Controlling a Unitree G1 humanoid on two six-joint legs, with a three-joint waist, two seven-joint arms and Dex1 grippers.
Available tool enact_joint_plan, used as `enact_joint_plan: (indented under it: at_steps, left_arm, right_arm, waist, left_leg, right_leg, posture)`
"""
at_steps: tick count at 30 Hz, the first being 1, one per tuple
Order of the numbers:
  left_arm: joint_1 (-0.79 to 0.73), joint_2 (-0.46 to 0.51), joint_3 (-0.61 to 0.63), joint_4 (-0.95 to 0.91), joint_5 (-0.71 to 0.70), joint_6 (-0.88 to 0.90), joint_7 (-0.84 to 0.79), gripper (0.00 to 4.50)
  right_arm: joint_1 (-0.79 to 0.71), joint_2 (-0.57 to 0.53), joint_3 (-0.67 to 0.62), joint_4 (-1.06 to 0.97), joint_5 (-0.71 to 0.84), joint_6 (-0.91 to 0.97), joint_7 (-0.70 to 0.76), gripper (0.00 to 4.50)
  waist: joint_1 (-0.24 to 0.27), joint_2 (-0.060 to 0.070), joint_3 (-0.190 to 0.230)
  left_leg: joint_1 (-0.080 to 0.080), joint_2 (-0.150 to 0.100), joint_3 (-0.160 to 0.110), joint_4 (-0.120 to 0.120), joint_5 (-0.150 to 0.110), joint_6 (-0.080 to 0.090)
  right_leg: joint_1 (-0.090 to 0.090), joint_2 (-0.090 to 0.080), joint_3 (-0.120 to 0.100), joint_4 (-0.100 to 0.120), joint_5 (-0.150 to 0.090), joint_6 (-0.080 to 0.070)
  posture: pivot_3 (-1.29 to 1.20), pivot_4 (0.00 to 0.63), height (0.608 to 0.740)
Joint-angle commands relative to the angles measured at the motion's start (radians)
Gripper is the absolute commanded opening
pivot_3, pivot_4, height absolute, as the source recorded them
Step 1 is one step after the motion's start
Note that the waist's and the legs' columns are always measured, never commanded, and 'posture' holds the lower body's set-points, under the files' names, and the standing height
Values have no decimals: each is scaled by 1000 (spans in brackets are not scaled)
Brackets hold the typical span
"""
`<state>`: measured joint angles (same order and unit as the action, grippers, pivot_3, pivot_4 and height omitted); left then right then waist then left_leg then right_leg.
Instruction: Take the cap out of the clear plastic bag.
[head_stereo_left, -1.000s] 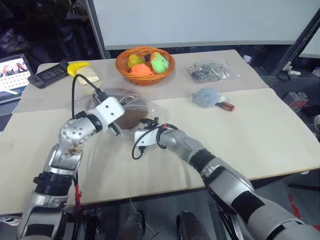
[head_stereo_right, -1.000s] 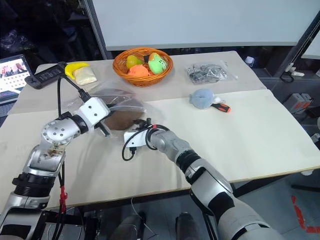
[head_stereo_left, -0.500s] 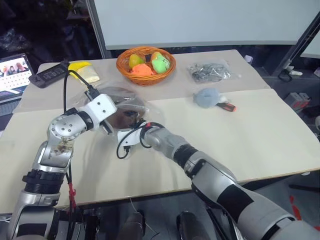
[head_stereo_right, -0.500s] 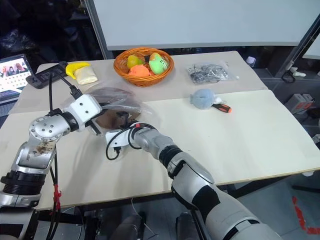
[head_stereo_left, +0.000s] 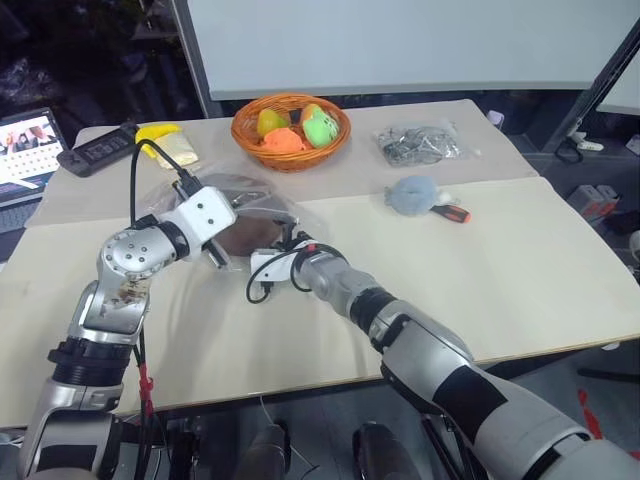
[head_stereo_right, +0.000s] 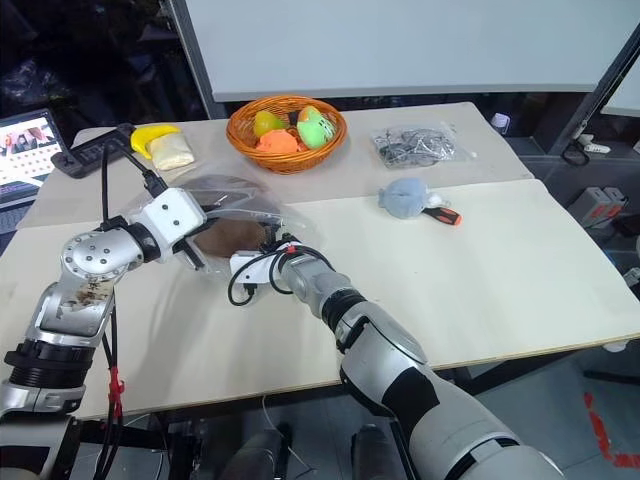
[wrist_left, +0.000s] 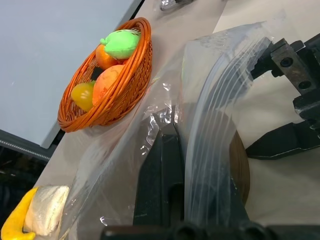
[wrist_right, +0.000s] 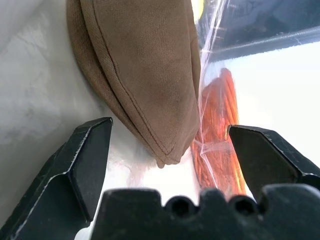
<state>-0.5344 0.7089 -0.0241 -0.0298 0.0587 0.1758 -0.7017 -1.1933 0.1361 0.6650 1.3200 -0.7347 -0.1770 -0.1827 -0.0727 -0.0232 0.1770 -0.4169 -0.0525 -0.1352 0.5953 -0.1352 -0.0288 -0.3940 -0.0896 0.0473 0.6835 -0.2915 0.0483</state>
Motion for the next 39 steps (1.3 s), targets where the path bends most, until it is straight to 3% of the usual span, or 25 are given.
enact_joint_plan:
  at_steps: [1,9,13,19,28,39]
  left_arm:
    - [-28,6,2,-33,-2,-7,-5,0]
    - [-23,5,7,-43,-2,-1,-6,0]
    - [-18,4,9,-51,-2,4,-3,0]
    - [-9,2,6,-58,-1,8,-2,0]
    - [15,-30,9,-69,-16,4,7,0]
    - [264,-129,-33,-234,24,-130,86,0]
  right_arm:
    - [-19,180,32,15,-18,-21,27,3933]
    - [-12,238,67,23,-22,-5,63,1308]
    - [-15,245,59,19,-10,-4,68,21]
    - [-18,231,36,4,21,-38,70,21]
    - [46,13,-27,-132,88,-175,114,21]
    - [360,-334,-134,-772,124,-97,355,21]
  waist:
    - [-1,0,0]
    - [-1,0,0]
    - [-8,0,-1]
    - [-17,0,-1]
    - [-29,0,-1]
    - [-8,0,-1]
  left_leg:
    - [1,0,0,0,0,0]
    - [2,0,0,-2,0,0]
    - [12,1,1,-5,0,0]
    - [13,3,1,-5,0,0]
    - [11,4,2,-5,0,0]
    - [7,2,2,-4,0,0]
  right_leg:
    - [1,0,0,0,0,0]
    - [1,0,0,0,0,0]
    - [8,0,0,-1,0,0]
    - [7,2,0,0,0,-1]
    - [5,2,0,0,0,-1]
    - [6,0,-1,-2,0,-1]
  posture:
    - [0,150,740]
    - [0,150,740]
    - [0,150,740]
    - [0,150,740]
    - [0,150,740]
    - [0,150,740]
